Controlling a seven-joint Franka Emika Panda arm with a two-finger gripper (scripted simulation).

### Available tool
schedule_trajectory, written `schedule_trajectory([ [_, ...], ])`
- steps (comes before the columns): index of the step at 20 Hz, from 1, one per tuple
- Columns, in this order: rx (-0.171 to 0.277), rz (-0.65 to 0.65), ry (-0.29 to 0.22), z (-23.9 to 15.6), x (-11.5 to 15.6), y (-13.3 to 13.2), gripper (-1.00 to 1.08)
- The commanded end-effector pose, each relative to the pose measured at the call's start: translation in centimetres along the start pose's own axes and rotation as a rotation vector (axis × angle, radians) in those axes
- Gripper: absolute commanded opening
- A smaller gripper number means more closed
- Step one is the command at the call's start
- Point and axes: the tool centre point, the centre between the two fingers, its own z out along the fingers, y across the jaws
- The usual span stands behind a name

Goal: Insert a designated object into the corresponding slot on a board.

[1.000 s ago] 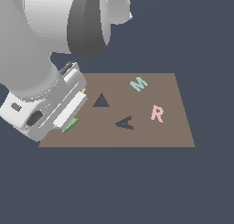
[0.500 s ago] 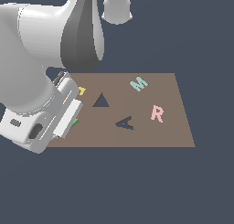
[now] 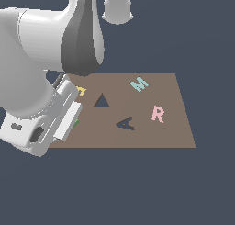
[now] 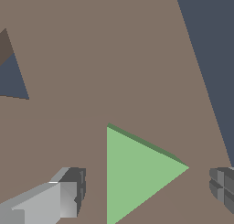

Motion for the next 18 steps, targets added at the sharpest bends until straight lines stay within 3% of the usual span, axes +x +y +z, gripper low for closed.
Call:
schedule_trajectory([
  [1,0.001,-0.001,0.0,0.5,0.0,0.0,1.0],
  [7,0.0,-0.003,0.0,1.9,0.0,0.0,1.0],
  [8,0.0,-0.003,0.0,1.9,0.0,0.0,-1.0],
  [18,0.0,-0.002,0.0,1.8,0.0,0.0,-1.0],
])
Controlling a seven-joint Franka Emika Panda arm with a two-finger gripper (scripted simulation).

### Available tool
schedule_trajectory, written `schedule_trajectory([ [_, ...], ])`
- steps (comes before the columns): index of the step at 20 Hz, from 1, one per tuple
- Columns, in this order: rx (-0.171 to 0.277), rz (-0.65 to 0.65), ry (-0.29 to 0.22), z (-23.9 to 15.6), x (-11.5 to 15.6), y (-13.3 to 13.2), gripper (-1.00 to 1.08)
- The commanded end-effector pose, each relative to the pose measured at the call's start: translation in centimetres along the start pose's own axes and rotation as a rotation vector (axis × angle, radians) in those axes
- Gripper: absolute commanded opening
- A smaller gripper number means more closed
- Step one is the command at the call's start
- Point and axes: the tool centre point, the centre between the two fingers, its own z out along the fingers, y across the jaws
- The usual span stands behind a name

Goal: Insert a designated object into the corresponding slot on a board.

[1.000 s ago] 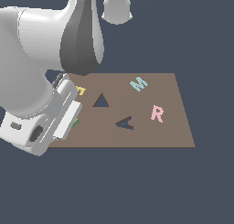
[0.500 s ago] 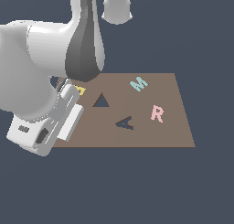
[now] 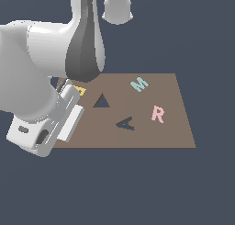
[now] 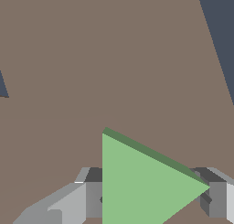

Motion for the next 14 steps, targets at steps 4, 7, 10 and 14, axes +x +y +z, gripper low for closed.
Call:
schedule_trajectory([
  [4,0.001,0.0,0.0,-0.44,0.02,0.0,-1.0],
  [7,0.001,0.002,0.0,-0.25,0.02,-0.07,-1.0],
  [10,0.001,0.016,0.0,-0.27,0.04,-0.31,-1.0],
  [14,0.001,0.052,0.0,-0.3,0.1,-0.94,-1.0],
])
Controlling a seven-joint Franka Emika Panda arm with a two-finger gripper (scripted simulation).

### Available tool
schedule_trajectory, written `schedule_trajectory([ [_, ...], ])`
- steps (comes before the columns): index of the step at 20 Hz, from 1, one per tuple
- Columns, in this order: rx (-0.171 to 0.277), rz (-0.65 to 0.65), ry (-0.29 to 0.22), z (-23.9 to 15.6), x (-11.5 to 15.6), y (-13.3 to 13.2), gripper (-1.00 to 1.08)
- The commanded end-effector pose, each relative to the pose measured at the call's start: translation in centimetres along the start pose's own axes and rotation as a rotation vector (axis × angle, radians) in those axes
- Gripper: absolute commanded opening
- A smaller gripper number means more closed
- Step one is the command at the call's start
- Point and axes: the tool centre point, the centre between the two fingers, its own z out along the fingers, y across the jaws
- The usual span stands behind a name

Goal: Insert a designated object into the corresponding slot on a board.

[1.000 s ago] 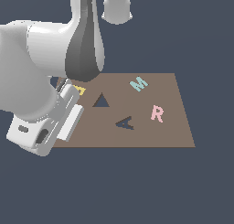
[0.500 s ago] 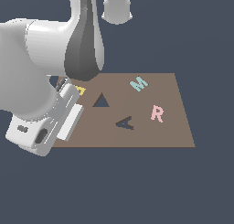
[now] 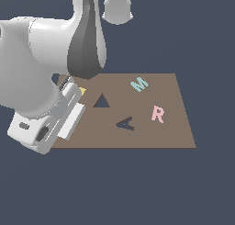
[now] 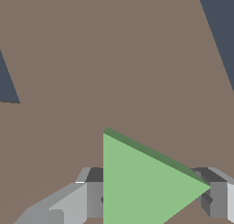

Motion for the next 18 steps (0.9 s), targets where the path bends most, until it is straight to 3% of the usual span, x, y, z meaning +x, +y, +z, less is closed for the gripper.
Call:
schedule_trajectory([
  [1,-0.001,0.026,0.0,-0.1,0.1,-0.4,-1.0],
  [9,-0.001,0.17,0.0,-0.2,0.5,-2.9,-1.0],
  [18,-0.001,0.418,0.0,-0.4,2.1,-6.9,-1.0],
])
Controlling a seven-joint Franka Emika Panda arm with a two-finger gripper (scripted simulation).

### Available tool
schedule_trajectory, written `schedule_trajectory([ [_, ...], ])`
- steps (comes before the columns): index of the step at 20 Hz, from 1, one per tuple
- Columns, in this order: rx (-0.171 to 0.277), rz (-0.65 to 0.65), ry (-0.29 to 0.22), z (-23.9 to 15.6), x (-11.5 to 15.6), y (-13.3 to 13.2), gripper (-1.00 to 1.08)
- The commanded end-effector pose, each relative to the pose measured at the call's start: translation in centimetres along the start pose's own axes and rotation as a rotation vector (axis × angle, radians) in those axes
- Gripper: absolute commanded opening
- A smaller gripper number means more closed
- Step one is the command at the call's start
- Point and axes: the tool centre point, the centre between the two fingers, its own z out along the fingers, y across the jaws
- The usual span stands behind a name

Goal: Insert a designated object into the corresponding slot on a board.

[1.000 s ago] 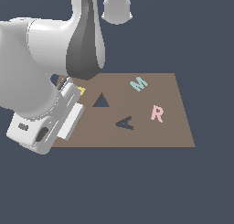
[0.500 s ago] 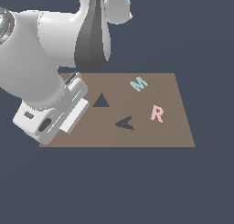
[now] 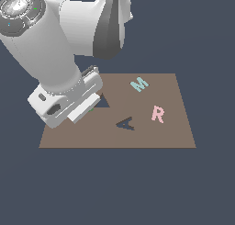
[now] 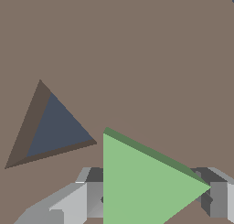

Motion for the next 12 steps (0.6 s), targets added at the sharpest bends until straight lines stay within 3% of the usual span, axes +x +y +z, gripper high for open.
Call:
schedule_trajectory([
  [1,0.0,0.073,0.001,-0.1,0.2,-1.3,-1.0],
  [12,0.0,0.302,0.001,-0.3,1.6,-5.1,-1.0],
])
